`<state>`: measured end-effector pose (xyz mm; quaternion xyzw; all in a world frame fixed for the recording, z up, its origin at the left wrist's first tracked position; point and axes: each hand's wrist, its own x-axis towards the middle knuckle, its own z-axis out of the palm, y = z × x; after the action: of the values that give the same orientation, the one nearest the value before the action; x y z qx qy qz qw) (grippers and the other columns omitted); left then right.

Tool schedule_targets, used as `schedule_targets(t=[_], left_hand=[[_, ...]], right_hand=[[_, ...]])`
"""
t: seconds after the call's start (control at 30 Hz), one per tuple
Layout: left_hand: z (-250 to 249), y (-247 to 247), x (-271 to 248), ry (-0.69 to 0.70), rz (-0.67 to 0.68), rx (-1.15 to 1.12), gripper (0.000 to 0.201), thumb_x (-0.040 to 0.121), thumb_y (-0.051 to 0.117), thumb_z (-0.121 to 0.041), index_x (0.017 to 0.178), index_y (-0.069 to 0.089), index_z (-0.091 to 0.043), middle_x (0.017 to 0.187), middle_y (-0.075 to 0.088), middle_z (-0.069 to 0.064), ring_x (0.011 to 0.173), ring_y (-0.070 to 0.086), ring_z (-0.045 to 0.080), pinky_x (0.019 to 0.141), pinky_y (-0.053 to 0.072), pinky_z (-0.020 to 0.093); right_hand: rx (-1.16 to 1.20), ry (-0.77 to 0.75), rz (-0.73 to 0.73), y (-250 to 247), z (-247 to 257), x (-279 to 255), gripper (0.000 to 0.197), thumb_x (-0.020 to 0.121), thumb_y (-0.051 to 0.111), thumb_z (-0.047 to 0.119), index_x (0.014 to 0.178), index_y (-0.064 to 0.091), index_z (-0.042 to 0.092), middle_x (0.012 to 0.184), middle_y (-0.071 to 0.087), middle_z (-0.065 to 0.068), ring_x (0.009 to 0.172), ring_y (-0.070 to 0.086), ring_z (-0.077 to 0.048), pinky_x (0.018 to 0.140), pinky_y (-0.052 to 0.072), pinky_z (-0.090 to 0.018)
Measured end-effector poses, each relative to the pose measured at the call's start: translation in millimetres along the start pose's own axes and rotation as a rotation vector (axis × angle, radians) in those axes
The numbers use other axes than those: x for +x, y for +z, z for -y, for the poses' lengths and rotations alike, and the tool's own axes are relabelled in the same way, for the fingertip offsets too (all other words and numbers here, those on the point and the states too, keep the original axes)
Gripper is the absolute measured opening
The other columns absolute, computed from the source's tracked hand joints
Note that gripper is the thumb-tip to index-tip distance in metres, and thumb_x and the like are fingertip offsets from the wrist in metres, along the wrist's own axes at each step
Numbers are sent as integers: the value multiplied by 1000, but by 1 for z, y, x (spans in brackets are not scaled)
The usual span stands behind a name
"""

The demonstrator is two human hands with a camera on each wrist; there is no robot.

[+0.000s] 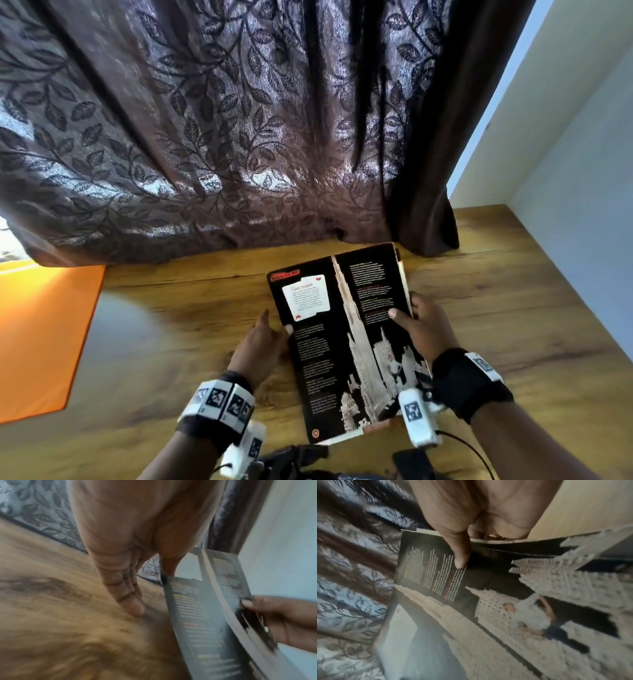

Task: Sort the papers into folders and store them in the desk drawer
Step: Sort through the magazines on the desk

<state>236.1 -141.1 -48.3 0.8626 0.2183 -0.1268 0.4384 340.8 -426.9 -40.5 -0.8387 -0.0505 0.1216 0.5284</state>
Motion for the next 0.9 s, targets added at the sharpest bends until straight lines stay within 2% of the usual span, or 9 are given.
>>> schedule_targets(t=[0.07, 0.13, 0.17, 0.33, 0.47, 0.57, 0.67, 0.83, 0.9], left_hand=[[-15, -1, -1, 23, 32, -417, 63, 91, 51, -57, 136, 50, -14, 117, 70, 12, 104, 68, 31, 91, 54, 52], [-43, 3, -7, 122, 54, -636, 30, 105, 41, -29, 129, 56, -18, 123, 70, 5, 111, 67, 25, 89, 56, 38], [-58, 6, -12, 184, 40, -711, 30, 106, 37, -19, 130, 55, -18, 125, 69, 1, 114, 65, 21, 89, 56, 32], [-113, 22, -31, 488, -74, -838, 31, 104, 38, -9, 128, 57, -12, 126, 69, -2, 119, 63, 14, 94, 51, 26], [-126, 40, -36, 621, -98, -809, 35, 103, 42, -5, 138, 46, -7, 133, 64, -4, 126, 57, 14, 98, 48, 22], [-121, 53, -33, 590, -104, -817, 41, 96, 49, -13, 137, 46, -11, 134, 62, 5, 128, 55, 23, 104, 49, 37], [-116, 67, -33, 534, -87, -812, 50, 96, 48, -16, 145, 40, -15, 142, 56, 2, 135, 49, 21, 112, 40, 42], [-111, 91, -32, 467, -88, -725, 46, 97, 46, -24, 143, 45, -20, 139, 59, -2, 132, 52, 17, 111, 40, 47], [-115, 99, -29, 433, -72, -698, 45, 96, 46, -25, 141, 47, -18, 135, 62, -1, 128, 56, 17, 108, 43, 47]], right_hand=[[101, -43, -10, -10, 9, -5, 17, 92, 66, 15, 108, 68, 20, 101, 76, 4, 94, 72, -12, 86, 57, -41], [180, -89, -36, -22, 20, -9, 20, 94, 62, 9, 111, 67, 17, 105, 76, 1, 98, 71, -15, 91, 55, -44], [230, -110, -44, -28, 24, -10, 22, 95, 60, 5, 112, 67, 16, 107, 75, -1, 101, 71, -17, 94, 54, -45], [508, -219, -92, -63, 42, -15, 34, 96, 49, -6, 125, 61, 6, 121, 70, -11, 116, 64, -27, 100, 51, -41], [593, -260, -144, -83, 43, -21, 33, 94, 51, -7, 124, 60, 5, 118, 70, -13, 111, 66, -27, 92, 54, -35], [593, -228, -181, -89, 30, -24, 34, 90, 56, -9, 118, 63, 9, 111, 73, -9, 104, 68, -23, 84, 54, -28], [613, -191, -159, -91, 16, -26, 34, 93, 53, -7, 123, 62, 7, 115, 71, -12, 107, 67, -24, 83, 54, -26], [567, -64, -98, -89, -18, -20, 30, 101, 46, 5, 126, 62, 11, 121, 70, -10, 114, 64, -28, 95, 51, -43], [540, -10, -142, -95, -31, -17, 29, 101, 46, 6, 121, 66, 13, 117, 72, -10, 109, 67, -28, 91, 52, -44]])
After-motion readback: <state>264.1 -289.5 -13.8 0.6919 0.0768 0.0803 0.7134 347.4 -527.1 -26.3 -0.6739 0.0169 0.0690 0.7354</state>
